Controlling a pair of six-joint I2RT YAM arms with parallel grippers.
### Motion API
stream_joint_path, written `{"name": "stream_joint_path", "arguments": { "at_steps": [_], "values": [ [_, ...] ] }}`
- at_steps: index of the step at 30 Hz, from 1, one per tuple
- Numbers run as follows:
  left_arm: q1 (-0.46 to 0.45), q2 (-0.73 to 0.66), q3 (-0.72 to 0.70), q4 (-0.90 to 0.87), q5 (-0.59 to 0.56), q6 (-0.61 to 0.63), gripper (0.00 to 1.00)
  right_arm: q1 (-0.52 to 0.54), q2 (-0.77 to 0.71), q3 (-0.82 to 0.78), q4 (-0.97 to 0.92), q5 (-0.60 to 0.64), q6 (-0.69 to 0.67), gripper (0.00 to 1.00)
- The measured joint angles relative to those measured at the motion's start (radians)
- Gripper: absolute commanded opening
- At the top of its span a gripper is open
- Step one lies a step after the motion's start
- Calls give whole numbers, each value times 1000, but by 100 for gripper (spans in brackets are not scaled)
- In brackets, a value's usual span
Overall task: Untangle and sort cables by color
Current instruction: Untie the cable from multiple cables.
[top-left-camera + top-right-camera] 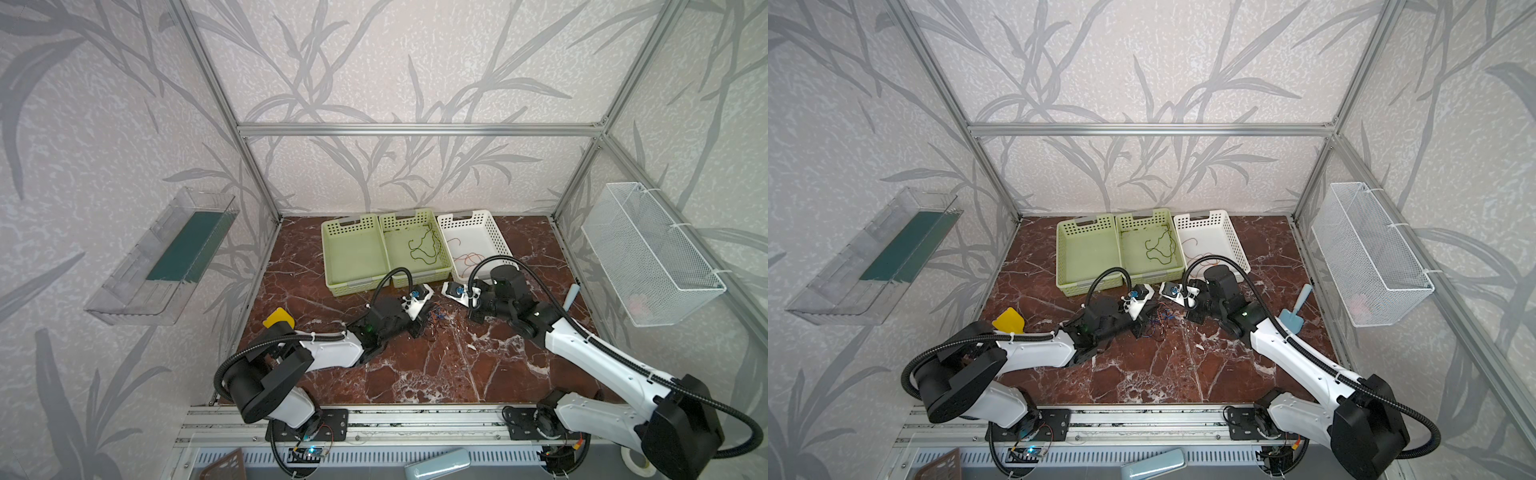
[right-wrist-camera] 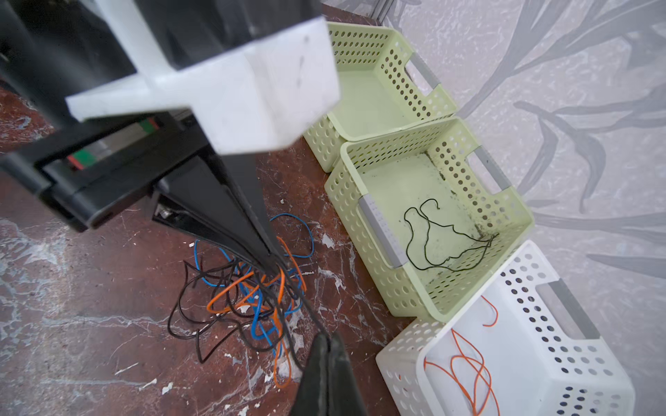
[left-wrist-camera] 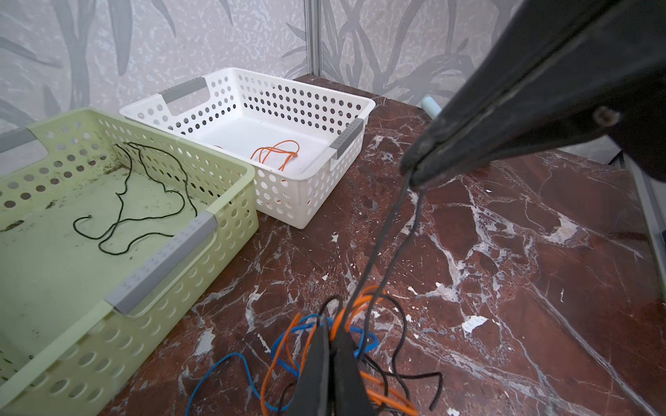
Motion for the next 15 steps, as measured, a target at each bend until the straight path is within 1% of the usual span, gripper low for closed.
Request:
{"name": "stream_joint_path", "arguments": {
  "at_steps": [1, 4, 7, 15],
  "values": [
    [1, 0, 0, -9, -3, 5, 20, -2, -4, 2, -1, 2, 1, 0],
    [3, -1, -1, -34, -10, 14, 29, -6, -10, 15, -3, 4, 3, 0],
    [3, -14, -2, -52, -14, 25, 35, -6, -13, 20, -1, -3, 3, 0],
    [4, -63, 0, -87, -15, 52, 35, -7, -27, 20, -3, -30, -6, 0]
  ]
}}
